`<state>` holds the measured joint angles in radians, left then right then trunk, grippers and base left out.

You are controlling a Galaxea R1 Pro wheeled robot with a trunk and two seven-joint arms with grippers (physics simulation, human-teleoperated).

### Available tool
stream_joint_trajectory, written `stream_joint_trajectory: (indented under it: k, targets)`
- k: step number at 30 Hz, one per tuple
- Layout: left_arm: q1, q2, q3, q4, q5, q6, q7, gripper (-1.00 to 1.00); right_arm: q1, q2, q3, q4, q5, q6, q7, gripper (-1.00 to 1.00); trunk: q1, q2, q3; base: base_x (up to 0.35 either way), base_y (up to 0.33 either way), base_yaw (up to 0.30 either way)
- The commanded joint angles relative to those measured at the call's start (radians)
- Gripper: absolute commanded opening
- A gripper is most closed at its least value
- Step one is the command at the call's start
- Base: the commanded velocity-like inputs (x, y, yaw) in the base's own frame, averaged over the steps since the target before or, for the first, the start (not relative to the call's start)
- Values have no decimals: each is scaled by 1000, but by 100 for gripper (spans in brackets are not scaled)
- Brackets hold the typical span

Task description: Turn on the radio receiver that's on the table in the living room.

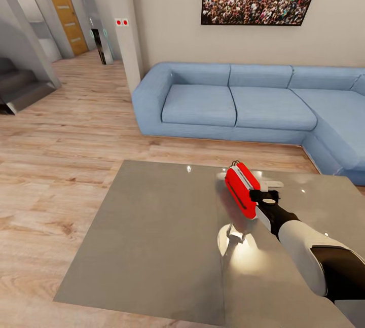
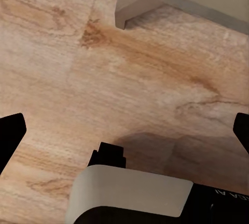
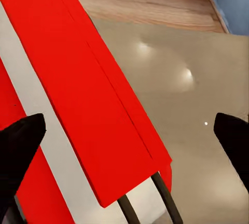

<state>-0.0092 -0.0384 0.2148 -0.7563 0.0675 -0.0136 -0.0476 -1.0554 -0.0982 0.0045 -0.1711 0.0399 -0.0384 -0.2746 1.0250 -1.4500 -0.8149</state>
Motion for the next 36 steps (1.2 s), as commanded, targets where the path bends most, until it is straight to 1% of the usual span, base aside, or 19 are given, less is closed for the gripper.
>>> stream_joint_trajectory:
  k: [1,36]
  targets:
    - [0,0,0,0,0,0,0,100,0,0,0,0,1,0,0,-100,0,0,0,0,0,0]
    - [0,0,0,0,0,0,0,100,0,1,3,1,4,1,4,-100,0,0,0,0,0,0]
